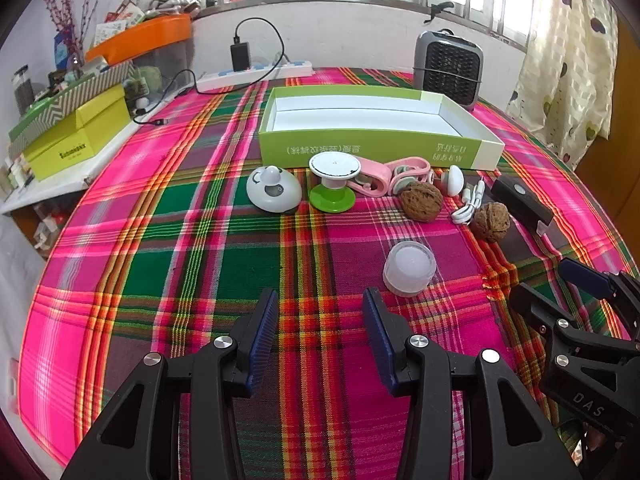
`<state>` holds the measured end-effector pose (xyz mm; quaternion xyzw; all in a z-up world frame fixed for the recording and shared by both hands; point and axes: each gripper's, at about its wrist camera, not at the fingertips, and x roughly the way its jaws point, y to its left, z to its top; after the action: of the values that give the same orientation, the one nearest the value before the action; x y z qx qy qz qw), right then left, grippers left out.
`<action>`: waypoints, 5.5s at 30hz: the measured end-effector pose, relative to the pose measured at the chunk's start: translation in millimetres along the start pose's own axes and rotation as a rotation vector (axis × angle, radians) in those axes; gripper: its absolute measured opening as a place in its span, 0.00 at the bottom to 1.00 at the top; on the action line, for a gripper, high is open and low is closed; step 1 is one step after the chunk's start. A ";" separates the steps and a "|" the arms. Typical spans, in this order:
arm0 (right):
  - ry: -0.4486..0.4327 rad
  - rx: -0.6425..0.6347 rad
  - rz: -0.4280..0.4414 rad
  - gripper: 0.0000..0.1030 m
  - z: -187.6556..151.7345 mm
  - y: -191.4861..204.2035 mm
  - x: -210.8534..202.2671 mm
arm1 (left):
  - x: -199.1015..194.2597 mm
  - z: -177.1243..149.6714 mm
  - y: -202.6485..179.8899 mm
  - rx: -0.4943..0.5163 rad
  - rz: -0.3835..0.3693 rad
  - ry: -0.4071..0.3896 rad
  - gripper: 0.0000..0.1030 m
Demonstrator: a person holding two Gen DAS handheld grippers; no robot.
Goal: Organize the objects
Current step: 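Reach the left gripper to the frosted white cup while the right gripper reaches the black flashlight, then close the left gripper on the cup while the right gripper grasps the flashlight, then carry both into the green box and open both grippers to release them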
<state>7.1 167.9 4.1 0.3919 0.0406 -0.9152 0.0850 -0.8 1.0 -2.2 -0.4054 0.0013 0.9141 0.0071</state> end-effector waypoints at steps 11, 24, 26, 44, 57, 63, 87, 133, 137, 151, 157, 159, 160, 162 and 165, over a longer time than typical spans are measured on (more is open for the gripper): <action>0.021 -0.033 0.042 0.70 1.0 -5.1 -2.1 | -1.3 -1.1 5.8 0.013 -0.055 0.004 0.41; -0.025 -0.041 0.032 0.70 15.8 -35.0 -10.2 | -10.1 5.0 -4.1 0.075 -0.195 -0.014 0.41; -0.020 -0.030 0.025 0.70 20.6 -42.9 -7.5 | -9.4 8.0 -8.3 0.091 -0.218 -0.011 0.41; 0.060 -0.079 0.074 0.70 46.4 -51.6 31.4 | 14.7 24.3 -20.6 0.116 -0.199 0.042 0.41; 0.091 -0.102 0.093 0.60 53.2 -48.0 43.5 | 19.1 28.6 -19.0 0.101 -0.212 0.042 0.40; 0.083 -0.102 0.098 0.42 53.6 -46.3 41.7 | 18.8 28.5 -15.9 0.095 -0.196 0.043 0.31; 0.057 -0.073 0.110 0.28 59.3 -49.5 30.6 | 10.2 46.2 -11.1 0.095 -0.198 0.024 0.25; 0.070 -0.051 0.131 0.28 172.6 -29.3 115.6 | 123.4 188.8 10.1 0.094 -0.171 0.050 0.25; 0.085 -0.054 0.123 0.28 175.3 -30.8 124.5 | 134.0 193.1 8.5 0.106 -0.165 0.066 0.25; 0.102 -0.057 0.120 0.28 176.9 -31.8 138.6 | 150.1 192.1 6.5 0.118 -0.145 0.092 0.25; 0.104 -0.057 0.120 0.28 177.0 -31.4 140.3 | 151.6 191.3 4.8 0.125 -0.136 0.091 0.25; 0.107 -0.057 0.122 0.28 176.8 -31.3 141.9 | 152.2 191.7 4.9 0.128 -0.134 0.092 0.25; 0.107 -0.055 0.122 0.28 176.6 -31.7 142.0 | 152.6 191.9 4.9 0.129 -0.132 0.091 0.25; 0.105 -0.054 0.123 0.28 176.6 -31.8 142.3 | 152.8 191.6 4.5 0.134 -0.127 0.092 0.25; 0.105 -0.055 0.123 0.28 176.6 -31.1 142.3 | 153.0 191.4 4.8 0.139 -0.122 0.091 0.25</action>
<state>-220.7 156.0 23.0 0.4388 0.0461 -0.8849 0.1494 -245.5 -0.4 12.9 -0.4446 0.0404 0.8902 0.0907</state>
